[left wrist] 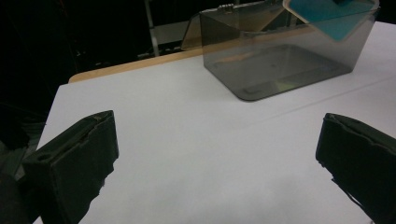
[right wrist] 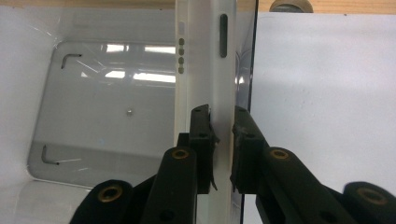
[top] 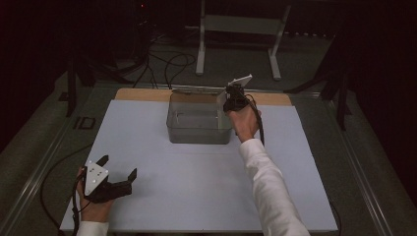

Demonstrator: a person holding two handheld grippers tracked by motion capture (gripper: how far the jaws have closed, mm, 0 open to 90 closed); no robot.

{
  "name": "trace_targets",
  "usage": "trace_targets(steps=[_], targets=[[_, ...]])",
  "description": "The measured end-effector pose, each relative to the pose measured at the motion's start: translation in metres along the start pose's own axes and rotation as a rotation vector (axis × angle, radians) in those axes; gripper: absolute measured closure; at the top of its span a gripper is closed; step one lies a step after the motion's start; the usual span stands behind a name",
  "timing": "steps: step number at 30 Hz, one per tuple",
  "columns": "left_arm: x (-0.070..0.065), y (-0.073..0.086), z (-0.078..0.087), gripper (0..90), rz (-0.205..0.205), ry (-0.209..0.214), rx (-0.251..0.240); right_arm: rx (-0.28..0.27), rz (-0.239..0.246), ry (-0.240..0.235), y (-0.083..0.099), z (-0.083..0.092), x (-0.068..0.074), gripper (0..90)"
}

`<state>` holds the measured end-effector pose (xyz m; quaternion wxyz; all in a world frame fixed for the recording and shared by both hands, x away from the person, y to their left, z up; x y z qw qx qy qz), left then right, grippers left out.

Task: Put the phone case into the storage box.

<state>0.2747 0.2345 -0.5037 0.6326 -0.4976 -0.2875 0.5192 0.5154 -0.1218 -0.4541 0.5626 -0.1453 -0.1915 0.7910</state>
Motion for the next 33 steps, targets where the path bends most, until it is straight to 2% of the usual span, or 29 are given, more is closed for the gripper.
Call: trace_targets(steps=[33], targets=[[0.001, 0.0, 0.0, 0.2, 0.002, 0.0, 0.001, 0.019, -0.011, -0.008, 0.003, -0.012, 0.001, 81.0]])
Point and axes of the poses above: each handheld gripper's, and its own axes: z roughly backward along the jaws, y roughly out of its underside, x roughly to its left, the point moved 5 cm from there along -z, roughly forward along the jaws, and after that the axes turned 14 degrees about z, right-handed, at the moved point
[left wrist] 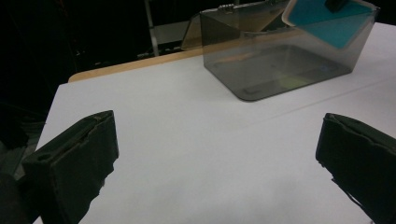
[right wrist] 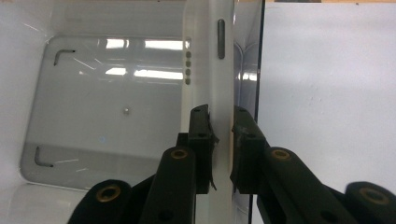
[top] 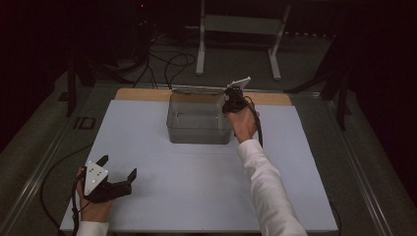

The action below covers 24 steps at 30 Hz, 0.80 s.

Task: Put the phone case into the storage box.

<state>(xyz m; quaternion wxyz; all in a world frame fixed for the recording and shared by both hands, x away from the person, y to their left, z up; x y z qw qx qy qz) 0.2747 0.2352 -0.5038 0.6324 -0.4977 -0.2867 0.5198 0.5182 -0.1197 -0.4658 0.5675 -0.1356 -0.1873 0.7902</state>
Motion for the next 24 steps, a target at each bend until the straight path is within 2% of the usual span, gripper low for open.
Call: trace_targets(steps=[3, 10, 14, 24], targets=[[0.0002, 0.0, 0.0001, 0.2, 0.002, 0.0, -0.001, 0.004, 0.009, 0.015, 0.0007, -0.0016, -0.0001, 80.9], [0.0, -0.0004, 0.0003, 0.1, 0.003, 0.0, -0.004, -0.002, 0.006, 0.021, 0.0008, -0.002, 0.0013, 81.1], [0.0001, -0.0003, 0.0003, 0.1, 0.004, 0.0, -0.003, -0.013, 0.02, 0.025, 0.0009, -0.0027, 0.0048, 81.3], [0.0005, -0.0003, 0.0004, 0.2, 0.004, 0.001, -0.003, 0.003, 0.021, 0.028, 0.0015, -0.0087, 0.007, 81.3]])
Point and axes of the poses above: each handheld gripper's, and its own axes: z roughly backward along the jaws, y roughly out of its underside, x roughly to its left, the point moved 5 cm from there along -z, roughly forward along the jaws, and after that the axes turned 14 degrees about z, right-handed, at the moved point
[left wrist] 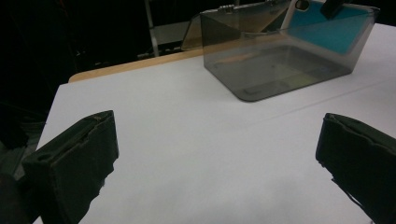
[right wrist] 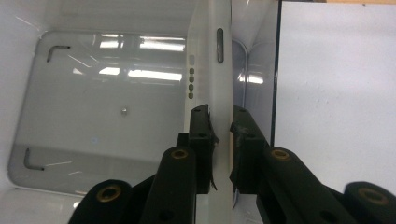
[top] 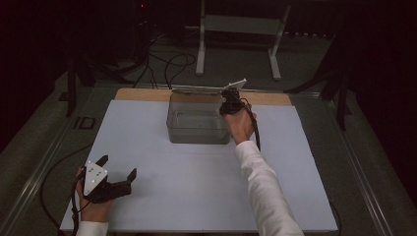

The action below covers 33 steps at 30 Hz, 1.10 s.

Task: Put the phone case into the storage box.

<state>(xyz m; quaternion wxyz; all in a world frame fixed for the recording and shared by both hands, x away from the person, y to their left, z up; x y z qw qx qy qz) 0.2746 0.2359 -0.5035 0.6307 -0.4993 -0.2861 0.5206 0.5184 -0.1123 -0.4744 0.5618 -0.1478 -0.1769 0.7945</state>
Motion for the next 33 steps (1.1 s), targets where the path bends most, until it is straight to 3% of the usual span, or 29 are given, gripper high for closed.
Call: trace_targets(steps=[8, 33], targets=[[0.0, 0.0, 0.0, 0.2, 0.0, 0.001, -0.001, 0.008, 0.021, 0.041, 0.001, -0.005, 0.002, 81.3], [0.001, 0.0, 0.0, 0.1, 0.006, 0.002, 0.0, 0.027, 0.021, 0.084, 0.002, -0.013, 0.003, 81.1]])
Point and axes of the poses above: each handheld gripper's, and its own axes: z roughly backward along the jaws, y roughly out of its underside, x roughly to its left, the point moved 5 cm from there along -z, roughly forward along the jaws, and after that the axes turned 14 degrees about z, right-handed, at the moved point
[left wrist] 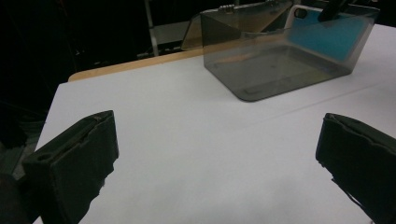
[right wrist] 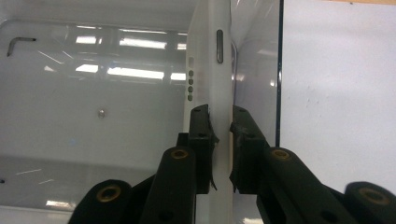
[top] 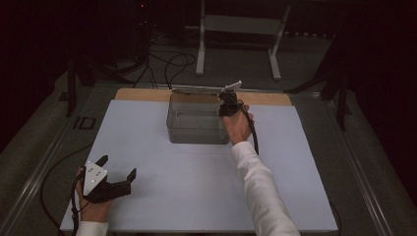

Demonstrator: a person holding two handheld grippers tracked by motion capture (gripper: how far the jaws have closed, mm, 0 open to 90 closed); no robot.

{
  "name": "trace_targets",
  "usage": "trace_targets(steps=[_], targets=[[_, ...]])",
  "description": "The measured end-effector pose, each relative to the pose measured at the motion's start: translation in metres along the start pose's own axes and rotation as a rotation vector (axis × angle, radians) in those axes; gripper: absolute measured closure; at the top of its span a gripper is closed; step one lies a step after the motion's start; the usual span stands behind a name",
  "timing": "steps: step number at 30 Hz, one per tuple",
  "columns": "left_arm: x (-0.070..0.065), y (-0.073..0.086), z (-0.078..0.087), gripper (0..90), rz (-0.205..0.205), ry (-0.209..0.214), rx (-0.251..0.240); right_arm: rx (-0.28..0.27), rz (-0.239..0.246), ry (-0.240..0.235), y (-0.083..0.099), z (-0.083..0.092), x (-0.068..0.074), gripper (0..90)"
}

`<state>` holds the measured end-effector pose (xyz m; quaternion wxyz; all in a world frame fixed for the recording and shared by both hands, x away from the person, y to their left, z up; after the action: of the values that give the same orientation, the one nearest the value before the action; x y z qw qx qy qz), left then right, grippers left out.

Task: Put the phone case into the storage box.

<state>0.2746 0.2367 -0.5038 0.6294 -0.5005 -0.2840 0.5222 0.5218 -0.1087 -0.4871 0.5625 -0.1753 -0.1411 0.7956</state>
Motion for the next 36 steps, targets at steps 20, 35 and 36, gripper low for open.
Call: trace_targets(steps=[20, 35, 36], targets=[[0.0004, 0.0003, -0.0004, 0.2, -0.002, -0.001, 0.004, 0.01, 0.012, 0.04, 0.0002, -0.0035, 0.003, 81.1], [0.0006, 0.0003, 0.0001, 0.2, 0.003, 0.001, 0.001, 0.005, 0.017, 0.055, -0.0006, -0.0051, 0.0057, 78.0], [0.0006, 0.0004, 0.0002, 0.2, 0.003, 0.0, 0.002, 0.005, 0.018, 0.052, -0.0007, -0.0051, 0.0059, 77.5]])
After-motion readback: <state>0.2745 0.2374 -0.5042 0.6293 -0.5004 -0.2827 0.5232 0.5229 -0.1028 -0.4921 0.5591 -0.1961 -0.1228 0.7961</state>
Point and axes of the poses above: each handheld gripper's, and its own axes: z roughly backward along the jaws, y roughly out of its underside, x roughly to its left, the point moved 5 cm from there along -z, roughly forward along the jaws, and after that the axes turned 14 degrees about z, right-handed, at the moved point
